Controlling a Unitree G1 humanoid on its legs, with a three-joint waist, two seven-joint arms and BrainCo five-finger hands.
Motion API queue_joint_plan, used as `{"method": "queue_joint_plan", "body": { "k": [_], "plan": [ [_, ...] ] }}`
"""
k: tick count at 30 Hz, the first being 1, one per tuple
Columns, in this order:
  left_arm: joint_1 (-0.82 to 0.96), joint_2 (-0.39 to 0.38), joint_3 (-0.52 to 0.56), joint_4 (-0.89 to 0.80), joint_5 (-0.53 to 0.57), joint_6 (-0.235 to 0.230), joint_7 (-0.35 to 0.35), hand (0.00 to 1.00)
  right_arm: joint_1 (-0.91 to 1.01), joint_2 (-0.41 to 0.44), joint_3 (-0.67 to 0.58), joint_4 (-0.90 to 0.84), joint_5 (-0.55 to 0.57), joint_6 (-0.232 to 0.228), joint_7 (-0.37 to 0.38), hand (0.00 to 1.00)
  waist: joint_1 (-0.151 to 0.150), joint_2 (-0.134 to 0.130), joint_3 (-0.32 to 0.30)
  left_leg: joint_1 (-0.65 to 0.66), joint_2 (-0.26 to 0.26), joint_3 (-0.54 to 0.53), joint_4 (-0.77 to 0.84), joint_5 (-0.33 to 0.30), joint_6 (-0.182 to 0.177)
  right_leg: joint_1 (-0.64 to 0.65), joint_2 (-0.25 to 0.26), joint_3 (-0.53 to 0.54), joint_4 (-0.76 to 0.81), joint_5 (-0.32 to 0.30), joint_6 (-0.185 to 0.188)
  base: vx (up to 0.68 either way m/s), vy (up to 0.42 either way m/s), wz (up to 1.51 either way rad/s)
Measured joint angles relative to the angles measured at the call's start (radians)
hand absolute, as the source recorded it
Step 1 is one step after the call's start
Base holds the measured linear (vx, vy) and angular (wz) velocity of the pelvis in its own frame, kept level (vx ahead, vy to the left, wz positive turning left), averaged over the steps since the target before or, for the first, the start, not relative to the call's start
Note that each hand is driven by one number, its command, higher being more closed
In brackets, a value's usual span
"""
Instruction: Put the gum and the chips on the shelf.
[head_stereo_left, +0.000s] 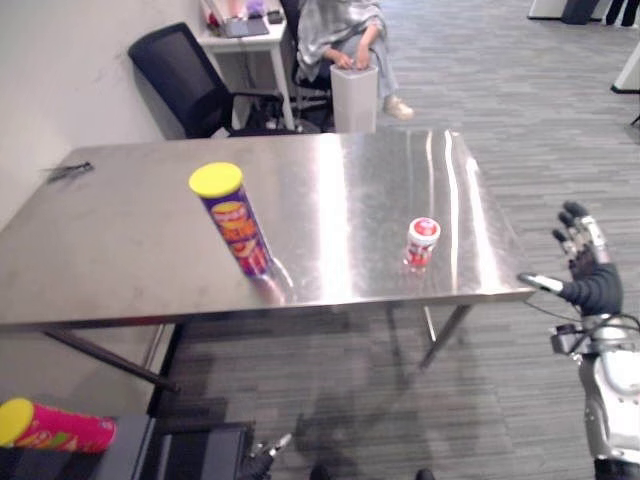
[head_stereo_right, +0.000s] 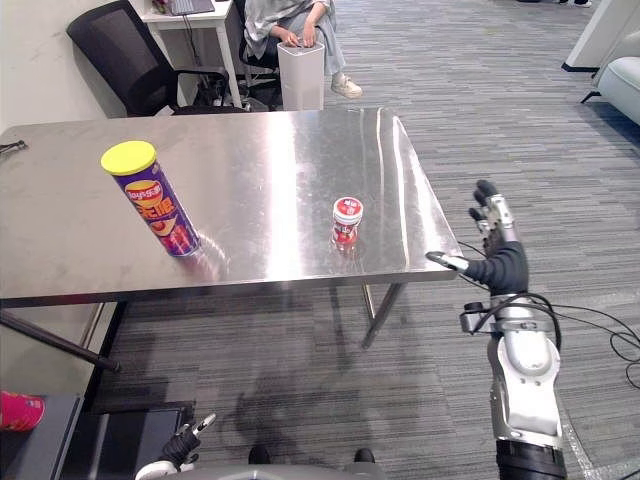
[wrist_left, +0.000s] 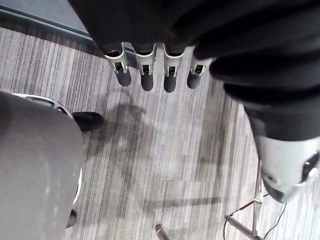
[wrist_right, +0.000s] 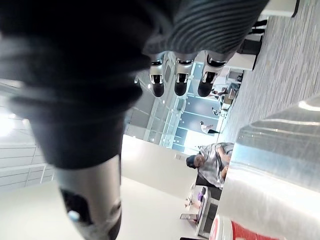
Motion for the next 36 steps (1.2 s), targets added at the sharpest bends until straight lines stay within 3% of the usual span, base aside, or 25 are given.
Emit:
{"method": "queue_joint_plan", "body": {
  "k": [8, 24, 36],
  "plan": [
    [0.0, 0.002, 0.0, -0.001, 0.0, 0.001, 0.0, 0.0, -0.033, -0.001, 0.087, 0.091, -0.005, 0.006, 0.003, 0.0, 0.004, -0.009, 0.007, -0.007, -0.009, -0.021, -0.002, 0.013, -0.004, 0.003, -0.005, -0.018, 0.002, -0.01, -0.001, -0.07, 0.0, 0.08],
    [-0.014, 0.004, -0.01, -0.018, 0.001, 0.002, 0.012, 0.0, -0.245, 0.043, 0.123, 0.364, -0.047, 0.029, -0.111, 0.0, 0.019, 0.001, 0.036, -0.018, 0.001, -0.039, 0.0, 0.02, 0.002, 0.015, 0.011, -0.035, -0.013, -0.003, -0.002, 0.02, -0.01, 0.03],
    [-0.022, 0.005, -0.028, -0.027, 0.001, 0.002, 0.015, 0.0, -0.32, 0.053, 0.175, 0.451, -0.048, 0.05, -0.114, 0.0, 0.031, 0.006, 0.058, -0.015, 0.004, -0.041, -0.002, 0.02, 0.0, 0.018, 0.013, -0.035, -0.016, -0.003, -0.002, -0.02, -0.002, 0.0]
  ]
}}
